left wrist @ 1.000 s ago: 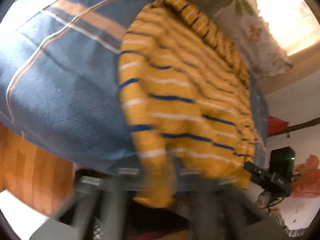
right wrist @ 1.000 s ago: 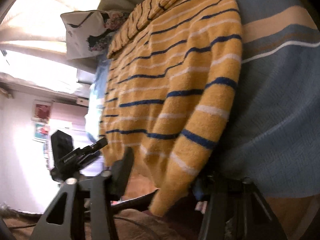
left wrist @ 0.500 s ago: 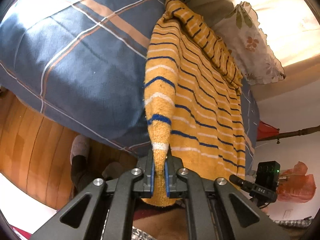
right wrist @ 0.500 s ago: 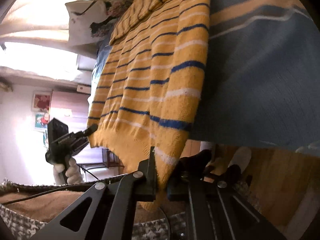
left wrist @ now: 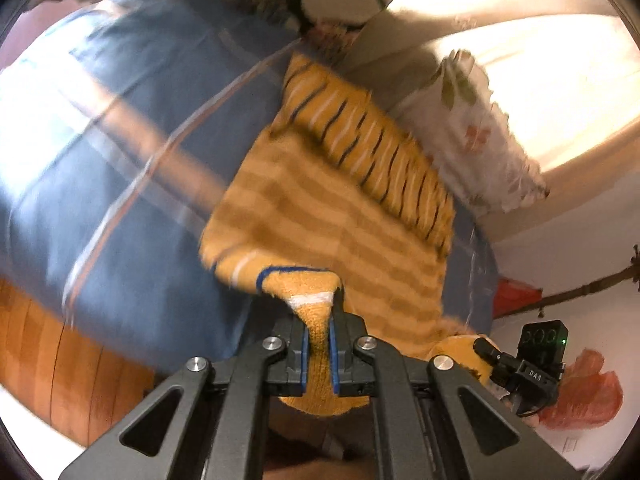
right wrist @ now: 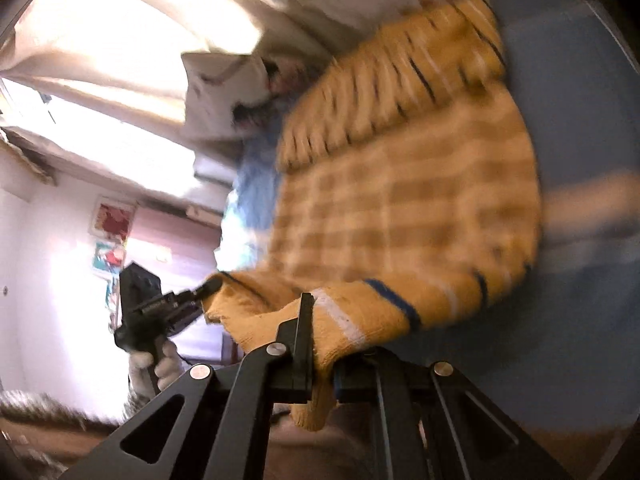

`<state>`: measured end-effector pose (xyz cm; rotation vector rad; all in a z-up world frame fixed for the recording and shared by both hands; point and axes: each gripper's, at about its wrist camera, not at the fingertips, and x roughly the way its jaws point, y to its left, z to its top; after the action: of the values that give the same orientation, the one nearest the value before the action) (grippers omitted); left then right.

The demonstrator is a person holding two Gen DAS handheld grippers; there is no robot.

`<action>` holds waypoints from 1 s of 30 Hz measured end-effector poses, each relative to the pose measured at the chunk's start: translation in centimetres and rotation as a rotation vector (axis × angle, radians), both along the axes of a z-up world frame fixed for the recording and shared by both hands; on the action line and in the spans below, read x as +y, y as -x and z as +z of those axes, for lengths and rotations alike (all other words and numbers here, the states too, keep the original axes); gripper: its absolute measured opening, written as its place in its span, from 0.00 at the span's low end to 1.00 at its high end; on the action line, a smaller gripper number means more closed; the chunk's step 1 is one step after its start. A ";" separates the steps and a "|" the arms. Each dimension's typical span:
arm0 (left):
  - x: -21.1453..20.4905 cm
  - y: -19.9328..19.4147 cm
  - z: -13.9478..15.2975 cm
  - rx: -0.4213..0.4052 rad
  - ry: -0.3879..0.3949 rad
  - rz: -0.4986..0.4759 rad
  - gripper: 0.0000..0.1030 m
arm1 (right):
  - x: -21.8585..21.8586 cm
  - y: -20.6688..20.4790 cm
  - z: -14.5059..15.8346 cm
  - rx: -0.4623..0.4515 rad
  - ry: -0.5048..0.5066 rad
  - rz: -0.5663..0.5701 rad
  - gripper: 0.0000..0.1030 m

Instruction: Fold small clothes

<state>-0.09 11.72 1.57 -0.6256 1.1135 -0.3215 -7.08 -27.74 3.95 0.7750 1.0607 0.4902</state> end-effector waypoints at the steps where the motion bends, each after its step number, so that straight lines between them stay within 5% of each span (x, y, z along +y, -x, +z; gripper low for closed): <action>1: 0.0 -1.6 0.5 -0.011 0.007 -0.001 0.07 | -0.1 -1.1 0.3 -0.013 0.002 -0.011 0.07; 7: -2.4 -14.9 2.2 -0.072 -0.013 -0.043 0.07 | -2.0 -12.5 0.4 -0.042 0.029 -0.157 0.07; 13: -4.7 -25.5 -1.3 -0.004 -0.034 -0.060 0.07 | -4.1 -21.0 -3.7 0.036 0.046 -0.277 0.07; 21: -5.0 -31.2 -4.3 0.064 0.138 -0.069 0.10 | -7.4 -24.2 -7.8 0.107 -0.111 -0.479 0.15; 27: -2.9 -32.9 -3.8 0.052 0.304 0.033 0.18 | -9.9 -25.5 -9.5 0.144 -0.286 -0.634 0.44; 30: -1.7 -32.8 -3.1 0.053 0.281 0.080 0.23 | -9.8 -26.1 -8.4 0.127 -0.256 -0.623 0.54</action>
<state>32.69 10.05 -1.49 -0.9297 1.0989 -0.3976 19.01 -37.54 -4.42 1.3182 0.8202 0.0401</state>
